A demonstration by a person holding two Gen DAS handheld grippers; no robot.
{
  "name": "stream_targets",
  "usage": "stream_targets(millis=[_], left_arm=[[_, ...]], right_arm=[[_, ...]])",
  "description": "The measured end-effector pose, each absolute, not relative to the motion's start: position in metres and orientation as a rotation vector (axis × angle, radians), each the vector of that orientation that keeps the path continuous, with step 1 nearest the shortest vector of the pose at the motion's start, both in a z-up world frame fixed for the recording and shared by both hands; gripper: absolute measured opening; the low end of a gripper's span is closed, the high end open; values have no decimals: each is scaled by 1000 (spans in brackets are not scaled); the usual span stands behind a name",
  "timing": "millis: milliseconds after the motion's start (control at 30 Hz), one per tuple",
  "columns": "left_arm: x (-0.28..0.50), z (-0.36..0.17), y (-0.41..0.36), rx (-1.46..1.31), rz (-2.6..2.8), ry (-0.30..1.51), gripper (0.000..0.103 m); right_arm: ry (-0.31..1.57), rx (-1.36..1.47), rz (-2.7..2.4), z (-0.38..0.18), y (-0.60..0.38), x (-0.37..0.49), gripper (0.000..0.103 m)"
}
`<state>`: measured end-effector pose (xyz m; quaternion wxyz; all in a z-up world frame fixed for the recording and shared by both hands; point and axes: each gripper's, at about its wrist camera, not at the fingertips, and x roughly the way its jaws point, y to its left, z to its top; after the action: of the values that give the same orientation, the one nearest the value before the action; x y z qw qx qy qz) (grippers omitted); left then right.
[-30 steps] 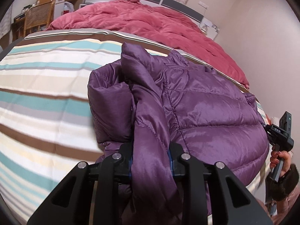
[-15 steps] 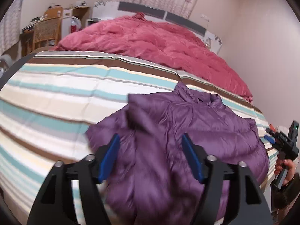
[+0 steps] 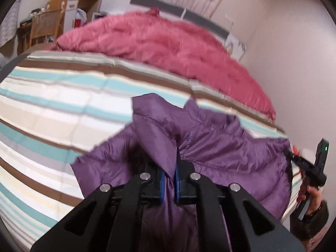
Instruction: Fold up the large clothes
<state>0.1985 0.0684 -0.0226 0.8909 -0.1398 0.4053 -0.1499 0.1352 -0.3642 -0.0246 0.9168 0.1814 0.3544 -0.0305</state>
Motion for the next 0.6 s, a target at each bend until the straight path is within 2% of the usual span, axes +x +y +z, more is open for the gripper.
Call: stream_targets(millis=[133, 167, 200, 400, 533, 600], left_arm=[[214, -13, 62, -293, -246, 801, 6], [219, -16, 60, -305, -231, 811, 6], [225, -20, 58, -320, -212, 826, 6], [251, -48, 42, -334, -118, 857, 6], [254, -61, 43, -326, -95, 854, 7], [253, -66, 43, -319, -95, 859, 7]], right_arm=[[693, 427, -134, -12, -376, 149, 13], [695, 457, -154, -14, -381, 153, 3], [703, 493, -173, -17, -385, 159, 2], [715, 614, -172, -49, -386, 181, 2], [730, 544, -227, -48, -370, 171, 2], [741, 477, -267, -46, -368, 167, 26]])
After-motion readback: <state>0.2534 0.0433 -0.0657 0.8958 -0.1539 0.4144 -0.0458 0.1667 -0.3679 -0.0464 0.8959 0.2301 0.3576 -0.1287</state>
